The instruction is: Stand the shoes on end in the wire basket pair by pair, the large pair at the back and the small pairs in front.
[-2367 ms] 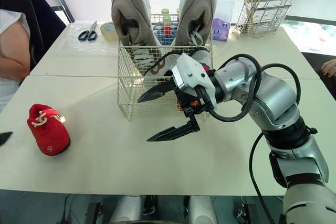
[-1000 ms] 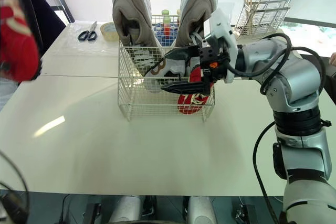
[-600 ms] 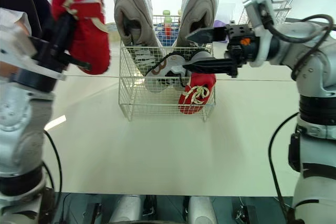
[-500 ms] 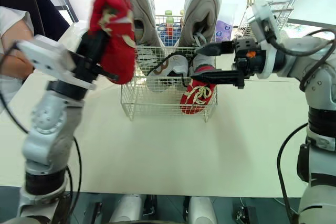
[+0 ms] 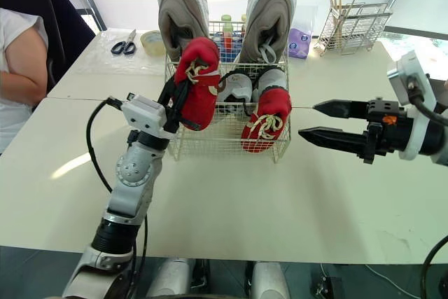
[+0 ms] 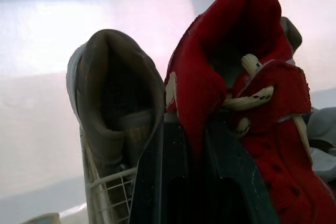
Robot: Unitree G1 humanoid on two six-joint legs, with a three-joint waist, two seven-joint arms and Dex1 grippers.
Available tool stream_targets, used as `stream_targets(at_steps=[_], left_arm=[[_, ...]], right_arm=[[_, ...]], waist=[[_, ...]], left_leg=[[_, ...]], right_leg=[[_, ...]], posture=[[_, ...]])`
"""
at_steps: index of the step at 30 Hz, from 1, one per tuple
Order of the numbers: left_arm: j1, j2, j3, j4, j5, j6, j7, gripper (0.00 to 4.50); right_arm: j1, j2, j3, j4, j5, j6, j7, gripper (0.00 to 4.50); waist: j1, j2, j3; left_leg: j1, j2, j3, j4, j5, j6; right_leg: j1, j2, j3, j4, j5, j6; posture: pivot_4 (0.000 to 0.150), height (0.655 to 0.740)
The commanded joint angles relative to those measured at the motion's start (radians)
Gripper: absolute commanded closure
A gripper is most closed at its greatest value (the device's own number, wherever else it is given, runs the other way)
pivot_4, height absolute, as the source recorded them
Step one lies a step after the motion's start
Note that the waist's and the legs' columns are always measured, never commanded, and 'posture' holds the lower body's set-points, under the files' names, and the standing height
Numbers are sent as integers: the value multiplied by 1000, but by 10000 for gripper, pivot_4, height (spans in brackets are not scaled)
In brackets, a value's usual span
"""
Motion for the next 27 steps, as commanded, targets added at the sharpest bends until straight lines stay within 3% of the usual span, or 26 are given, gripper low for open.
stream_targets(at_steps=[1,4,7,9,16,19,24,27], left_arm=[[23,-17,-23,98,86,-112,40,44541],[39,-26,-17,162,106,-155,58,44541],[80,-42,-12,173,42,-136,32,44541],[114,-66,-17,145,-65,-66,-18,44541],[181,-64,-11,8,-117,59,-55,44541],[194,-59,2,-25,-131,87,-61,33616],[235,-50,0,-98,-181,151,-98,8557],[271,-40,1,-173,-244,225,-128,8557]], right_arm=[[16,1,-62,-30,76,13,-53,0],[32,-3,-70,-24,110,11,-82,0],[45,-8,-55,-10,118,-4,-92,0],[46,-6,-32,-2,113,-22,-96,0],[47,0,49,34,78,-94,-86,0],[32,1,82,52,71,-120,-81,0],[32,-2,128,72,45,-162,-62,0],[28,-2,147,83,33,-180,-53,0]], waist=[[1,1,-1],[0,1,-2],[0,2,-3],[0,4,-5],[-1,9,-8],[-1,9,-8],[0,9,-9],[-1,9,-8]], left_leg=[[0,0,0,0,0,0],[1,0,0,0,0,1],[1,0,0,0,0,1],[1,0,0,1,0,1],[2,0,-1,1,0,1],[2,0,-1,1,0,1],[2,0,-1,1,0,1],[1,0,-1,1,0,1]], right_leg=[[0,0,0,0,0,0],[1,0,0,0,0,0],[1,0,0,0,0,0],[2,0,0,0,0,0],[3,1,1,-1,-1,0],[3,1,1,-1,-1,0],[3,1,1,-1,-1,0],[2,1,1,-1,-1,0]], posture=[[1500,7352],[1500,7352],[1500,7352],[1500,7352],[1500,7352],[1500,7352],[1500,7352],[1500,7352]])
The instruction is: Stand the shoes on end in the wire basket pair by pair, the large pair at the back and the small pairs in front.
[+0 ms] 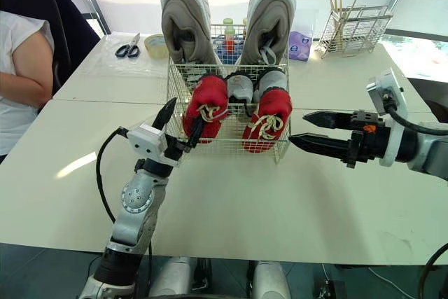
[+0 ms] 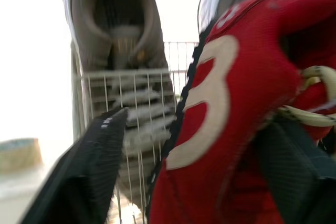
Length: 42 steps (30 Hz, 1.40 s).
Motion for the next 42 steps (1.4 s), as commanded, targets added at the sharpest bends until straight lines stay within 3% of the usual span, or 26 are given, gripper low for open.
stream_targets(at_steps=[1,9,15,28,32,36,42], left_arm=[[30,12,10,-91,-74,93,-28,8557],[25,45,89,-302,-145,290,20,8557],[25,125,103,-516,-238,494,6,8557],[143,183,142,-581,-283,641,18,8557],[120,241,133,-623,-284,681,-19,8557],[114,366,110,-693,-260,713,-94,8557],[83,504,222,-714,-297,811,-137,8557]], right_arm=[[-16,-7,5,12,-13,-38,17,0],[-4,-5,32,36,-40,-70,41,0],[18,-10,53,71,-78,-98,77,0],[-19,21,127,132,-142,-155,107,0],[-16,33,140,136,-156,-165,113,0],[-16,45,157,151,-180,-182,123,0],[-2,61,158,164,-199,-201,129,0]], waist=[[0,0,0],[-2,0,0],[0,-1,1],[0,-1,1],[1,-1,1],[0,0,1],[0,0,1]], left_leg=[[0,0,0,0,0,0],[-1,0,0,0,0,0],[-1,0,0,0,0,0],[-1,0,0,0,0,0],[-1,0,0,0,0,0],[-1,0,0,0,0,0],[-1,0,0,0,0,0]], right_leg=[[0,0,0,0,0,0],[-1,0,0,0,0,0],[-1,0,0,0,0,0],[-1,0,0,-1,-1,-2],[-1,0,0,-1,-2,-3],[-1,0,0,-1,-2,-3],[-1,0,0,-1,-2,-3]], posture=[[1500,7352],[1500,7352],[1500,7352],[1500,7352],[1500,7352],[1500,7352],[1500,7352]])
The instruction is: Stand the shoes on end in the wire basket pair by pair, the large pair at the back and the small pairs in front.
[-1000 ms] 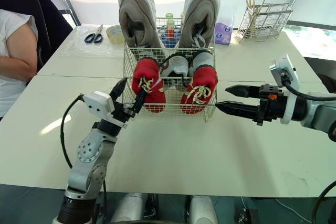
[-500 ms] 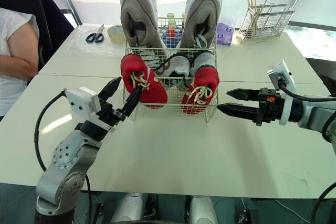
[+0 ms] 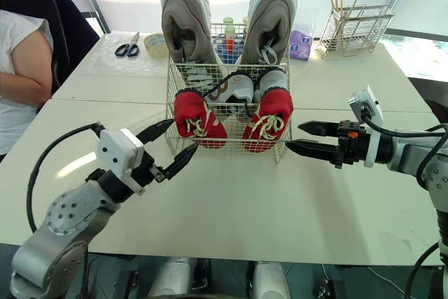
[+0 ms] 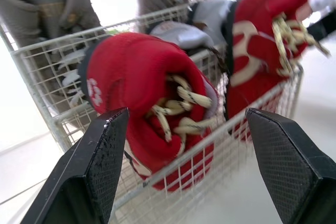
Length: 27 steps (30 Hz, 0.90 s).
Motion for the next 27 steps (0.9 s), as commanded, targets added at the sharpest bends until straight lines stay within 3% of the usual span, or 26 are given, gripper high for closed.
stream_targets(at_steps=[1,6,9,12,14,17,19,23,27], left_arm=[[-24,47,89,-40,-35,56,-15,8557],[-58,69,148,-62,-115,130,-18,8557],[-53,128,210,-166,-399,228,-31,8557],[-14,144,373,-132,-527,295,85,8557],[25,143,497,-74,-561,330,167,8557],[113,110,609,9,-499,348,251,8557],[223,119,669,87,-520,367,173,8557],[570,188,652,66,-471,304,-173,8557],[665,198,598,78,-432,239,-287,8557]], right_arm=[[9,11,-21,-1,-8,-24,11,0],[35,16,-23,-11,-16,-29,16,0],[62,-2,-19,-16,-29,-26,40,0],[81,-23,-30,3,-49,-36,68,0],[95,-39,-27,17,-71,-45,85,0],[131,-61,4,13,-111,-68,117,0],[136,-64,39,28,-147,-94,138,0],[101,-62,87,83,-197,-135,174,0],[80,-65,126,104,-236,-160,203,0]], waist=[[0,0,0],[1,0,0],[0,0,0],[0,0,0],[-3,1,0],[-4,1,0],[-3,0,1],[-10,0,1],[4,3,1]], left_leg=[[0,0,0,0,0,0],[0,0,0,0,0,0],[0,0,0,0,0,0],[0,0,0,0,0,0],[1,0,0,0,0,-1],[3,1,-1,0,1,-1],[3,1,-1,-1,1,-1],[0,0,2,-1,0,-1],[0,-1,1,-1,-3,-3]], right_leg=[[0,0,0,0,0,0],[0,0,0,0,0,0],[0,0,0,0,0,0],[0,-1,0,0,0,0],[1,-1,1,1,0,0],[1,0,1,1,0,1],[1,0,1,1,-1,1],[-3,-1,0,-1,-1,0],[-6,-4,0,-5,0,-1]], posture=[[1500,7352],[1500,7352],[1500,7352],[1500,7352],[1500,7352],[1500,7352],[1500,7352],[1500,7352],[1500,7352]])
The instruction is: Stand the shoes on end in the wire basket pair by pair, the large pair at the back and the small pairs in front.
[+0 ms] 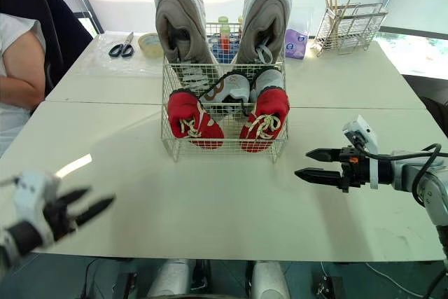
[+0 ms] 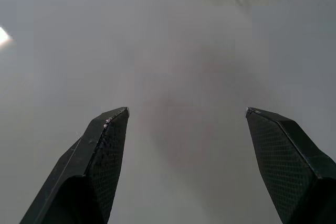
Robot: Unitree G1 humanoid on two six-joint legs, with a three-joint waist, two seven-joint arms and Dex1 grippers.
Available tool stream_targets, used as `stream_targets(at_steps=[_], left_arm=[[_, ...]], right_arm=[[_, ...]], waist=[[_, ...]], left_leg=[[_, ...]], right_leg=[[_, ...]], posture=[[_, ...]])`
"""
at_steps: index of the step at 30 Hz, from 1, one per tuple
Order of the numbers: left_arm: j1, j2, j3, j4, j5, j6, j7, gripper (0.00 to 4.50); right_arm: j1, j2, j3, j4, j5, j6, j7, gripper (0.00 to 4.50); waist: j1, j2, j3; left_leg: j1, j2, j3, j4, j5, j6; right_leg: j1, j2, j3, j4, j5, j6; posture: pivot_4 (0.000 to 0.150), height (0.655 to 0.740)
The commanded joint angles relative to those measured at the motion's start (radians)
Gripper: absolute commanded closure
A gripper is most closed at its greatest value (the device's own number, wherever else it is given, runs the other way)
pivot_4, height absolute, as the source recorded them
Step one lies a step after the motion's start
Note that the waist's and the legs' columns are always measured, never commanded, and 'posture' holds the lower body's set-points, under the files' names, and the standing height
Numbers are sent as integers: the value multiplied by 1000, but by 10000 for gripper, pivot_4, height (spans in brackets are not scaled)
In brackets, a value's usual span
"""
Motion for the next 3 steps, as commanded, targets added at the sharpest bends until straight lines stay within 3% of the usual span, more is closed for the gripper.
stream_targets(at_steps=[1,3], left_arm=[[-13,-3,-19,-24,25,-73,-66,8557],[-32,-16,-15,-17,-7,-70,-69,8557]], right_arm=[[-23,-14,5,-2,-20,-27,29,0],[-35,-10,9,4,-24,-27,34,0]], waist=[[5,2,0],[4,2,0]], left_leg=[[0,0,-1,0,0,0],[0,0,-1,-2,0,0]], right_leg=[[0,-1,0,-1,0,0],[1,-1,-1,-3,0,-1]], posture=[[1500,7352],[1500,7352]])
